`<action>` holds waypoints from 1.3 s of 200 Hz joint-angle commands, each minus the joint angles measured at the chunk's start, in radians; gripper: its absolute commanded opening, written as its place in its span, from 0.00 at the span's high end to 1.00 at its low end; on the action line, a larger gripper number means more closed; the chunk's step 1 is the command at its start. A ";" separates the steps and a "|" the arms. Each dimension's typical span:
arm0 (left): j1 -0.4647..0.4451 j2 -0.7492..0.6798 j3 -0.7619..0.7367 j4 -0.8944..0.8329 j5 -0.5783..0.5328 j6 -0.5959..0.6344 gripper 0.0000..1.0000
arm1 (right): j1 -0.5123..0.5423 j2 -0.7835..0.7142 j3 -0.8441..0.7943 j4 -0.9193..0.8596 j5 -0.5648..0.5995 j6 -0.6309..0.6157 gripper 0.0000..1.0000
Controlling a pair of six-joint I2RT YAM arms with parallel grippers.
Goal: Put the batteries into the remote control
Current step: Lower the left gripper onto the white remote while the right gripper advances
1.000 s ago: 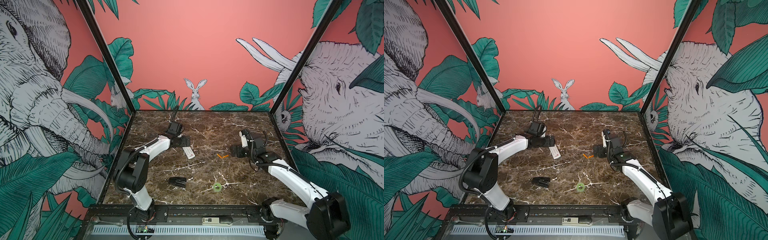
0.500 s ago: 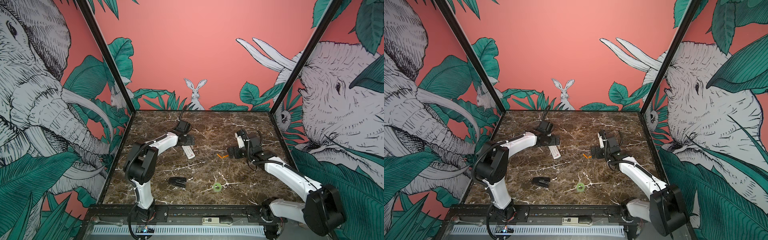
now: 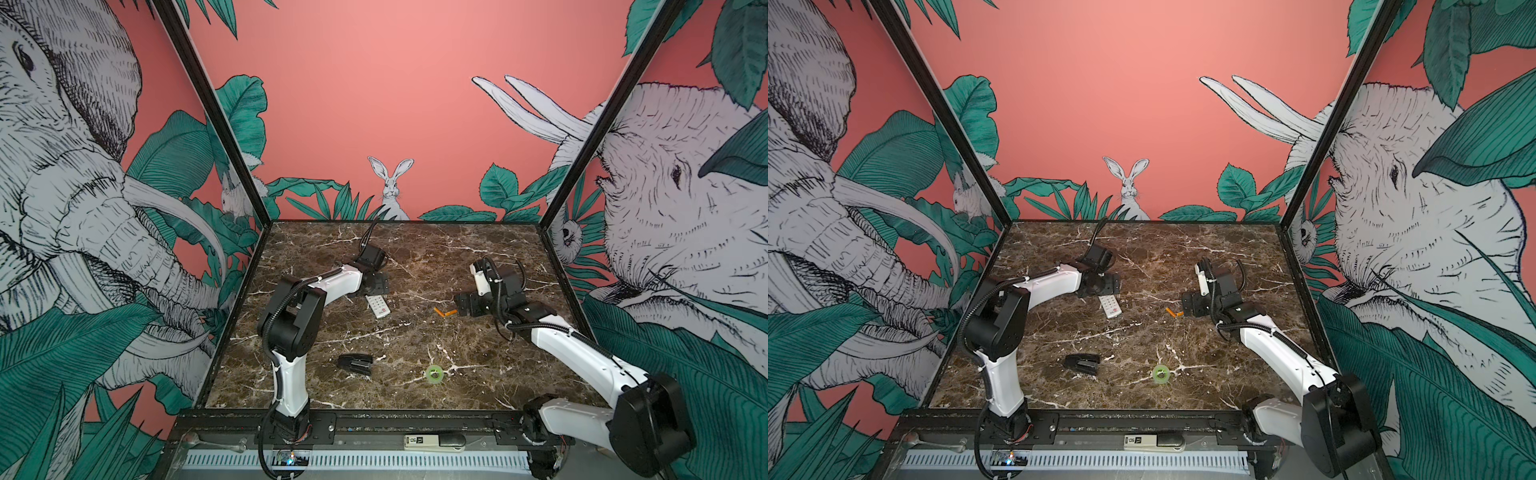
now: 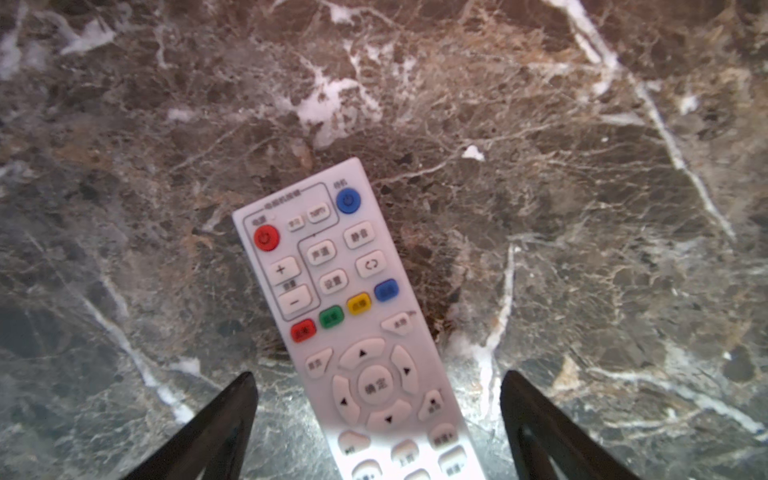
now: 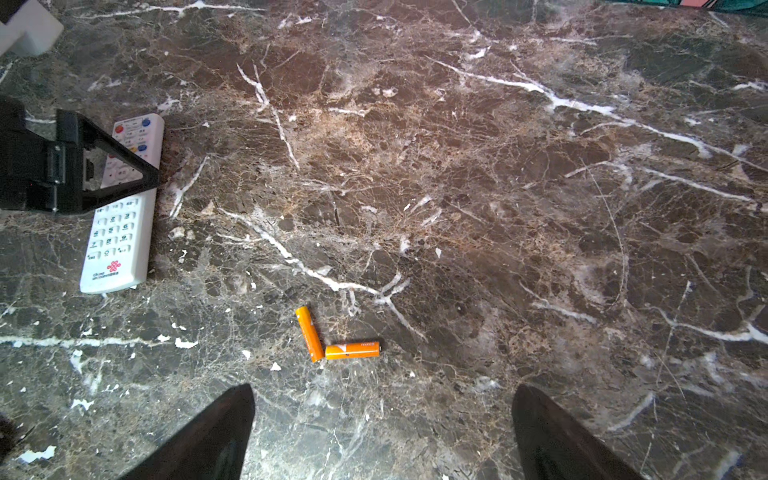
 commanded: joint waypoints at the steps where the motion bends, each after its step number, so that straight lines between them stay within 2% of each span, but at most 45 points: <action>1: -0.008 0.004 0.016 -0.023 -0.019 -0.024 0.09 | 0.002 -0.016 -0.014 0.032 -0.007 -0.003 0.01; 126: -0.010 0.013 -0.019 0.035 0.000 -0.042 0.31 | -0.002 -0.047 -0.007 0.006 0.003 -0.010 0.01; 184: -0.010 0.030 -0.021 0.032 -0.008 -0.044 0.33 | -0.003 -0.077 -0.001 -0.017 0.004 -0.014 0.01; 221: -0.010 0.035 -0.022 0.025 -0.026 -0.037 0.28 | -0.003 -0.092 -0.005 -0.019 0.003 -0.009 0.01; 260: -0.010 0.043 -0.028 0.032 -0.028 -0.041 0.31 | -0.002 -0.091 -0.003 -0.021 -0.003 -0.009 0.02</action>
